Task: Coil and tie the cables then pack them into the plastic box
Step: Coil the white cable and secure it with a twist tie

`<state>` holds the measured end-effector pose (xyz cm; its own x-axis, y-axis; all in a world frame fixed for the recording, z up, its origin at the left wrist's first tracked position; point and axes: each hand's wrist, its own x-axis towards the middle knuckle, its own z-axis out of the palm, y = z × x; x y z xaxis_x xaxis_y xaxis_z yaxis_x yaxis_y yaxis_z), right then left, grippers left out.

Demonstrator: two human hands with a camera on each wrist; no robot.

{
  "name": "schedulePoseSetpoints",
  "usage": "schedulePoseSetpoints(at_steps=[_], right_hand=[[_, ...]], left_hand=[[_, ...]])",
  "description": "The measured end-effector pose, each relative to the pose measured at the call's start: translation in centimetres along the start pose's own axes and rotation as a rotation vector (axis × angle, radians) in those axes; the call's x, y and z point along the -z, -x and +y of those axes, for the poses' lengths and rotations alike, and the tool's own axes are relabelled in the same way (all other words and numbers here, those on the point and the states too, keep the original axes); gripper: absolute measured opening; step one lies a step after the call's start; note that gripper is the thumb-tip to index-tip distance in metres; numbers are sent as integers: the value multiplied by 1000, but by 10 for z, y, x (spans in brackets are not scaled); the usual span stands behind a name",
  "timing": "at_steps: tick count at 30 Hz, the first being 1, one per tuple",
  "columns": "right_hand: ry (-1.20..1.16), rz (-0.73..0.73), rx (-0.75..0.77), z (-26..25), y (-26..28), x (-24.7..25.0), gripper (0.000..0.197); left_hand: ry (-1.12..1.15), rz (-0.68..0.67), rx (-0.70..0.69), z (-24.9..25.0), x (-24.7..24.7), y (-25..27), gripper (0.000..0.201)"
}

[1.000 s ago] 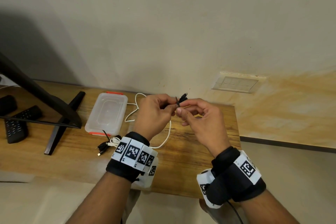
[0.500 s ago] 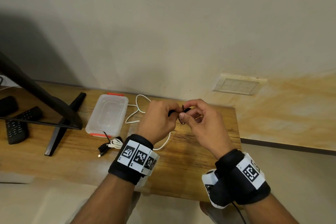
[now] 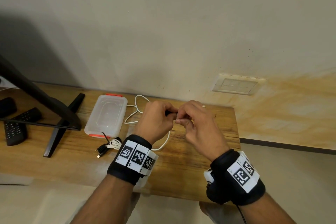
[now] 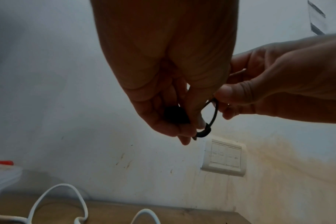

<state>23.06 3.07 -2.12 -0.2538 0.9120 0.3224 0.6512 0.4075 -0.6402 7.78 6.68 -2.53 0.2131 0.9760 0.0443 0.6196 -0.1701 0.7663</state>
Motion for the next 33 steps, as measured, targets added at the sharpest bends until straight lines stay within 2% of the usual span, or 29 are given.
schedulePoseSetpoints(at_steps=[11,22,26,33], right_hand=[[91,-79,-29,-2,-1,0,15],[161,-152,-57,0,-2,-1,31],[151,-183,-36,-2,-2,-2,34],[115,-184,-110,-1,-1,0,31]], left_hand=[[-54,-12,17,-3,3,-1,14],[-67,-30,45,-3,1,-1,13],[-84,-36,44,-2,1,0,16],[-48,-45,48,-8,-1,-2,14]])
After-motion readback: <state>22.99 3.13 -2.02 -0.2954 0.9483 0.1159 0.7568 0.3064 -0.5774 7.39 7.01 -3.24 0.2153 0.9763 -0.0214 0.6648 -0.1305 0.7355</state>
